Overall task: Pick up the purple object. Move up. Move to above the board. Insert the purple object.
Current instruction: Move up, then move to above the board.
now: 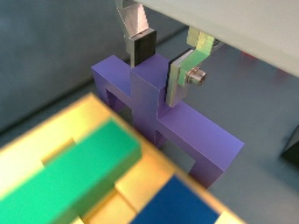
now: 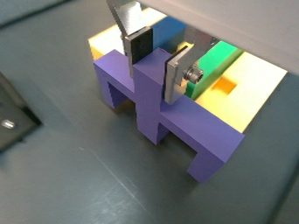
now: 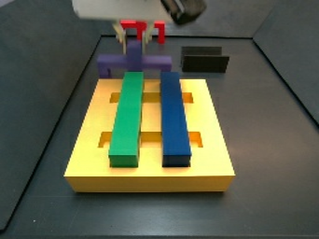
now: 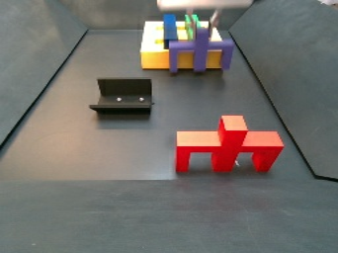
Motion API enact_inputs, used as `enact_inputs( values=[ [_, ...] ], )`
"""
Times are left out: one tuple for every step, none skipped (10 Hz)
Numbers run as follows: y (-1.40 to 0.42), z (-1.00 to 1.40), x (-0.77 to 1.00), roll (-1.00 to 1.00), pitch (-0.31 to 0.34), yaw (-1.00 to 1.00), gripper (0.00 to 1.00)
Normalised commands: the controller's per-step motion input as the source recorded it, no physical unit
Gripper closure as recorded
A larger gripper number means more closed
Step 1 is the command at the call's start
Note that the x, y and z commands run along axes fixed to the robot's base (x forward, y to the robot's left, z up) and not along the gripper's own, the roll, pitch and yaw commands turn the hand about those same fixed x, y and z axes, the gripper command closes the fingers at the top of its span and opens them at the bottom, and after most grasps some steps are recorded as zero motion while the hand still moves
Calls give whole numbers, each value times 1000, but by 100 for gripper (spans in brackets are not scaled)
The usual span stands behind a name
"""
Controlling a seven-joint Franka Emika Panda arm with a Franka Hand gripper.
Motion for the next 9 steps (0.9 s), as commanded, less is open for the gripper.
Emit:
enact_inputs(
  values=[
    [11,381,-73,-66,21,-22,100],
    [0,1400,0,0,0,0,100],
    [-6,1400,-17,14,34,-1,100],
    [-7,1400,-51,-11,39,-3,100],
    [-7,1400,-12,-32,20,-6,100],
    [-7,891,47,-25,79,-5,100],
    [-3,531,44,-31,99,-7,100],
    [5,270,49,-39,80,-6,100],
    [3,179,33,-40,68,-4,100]
  ],
)
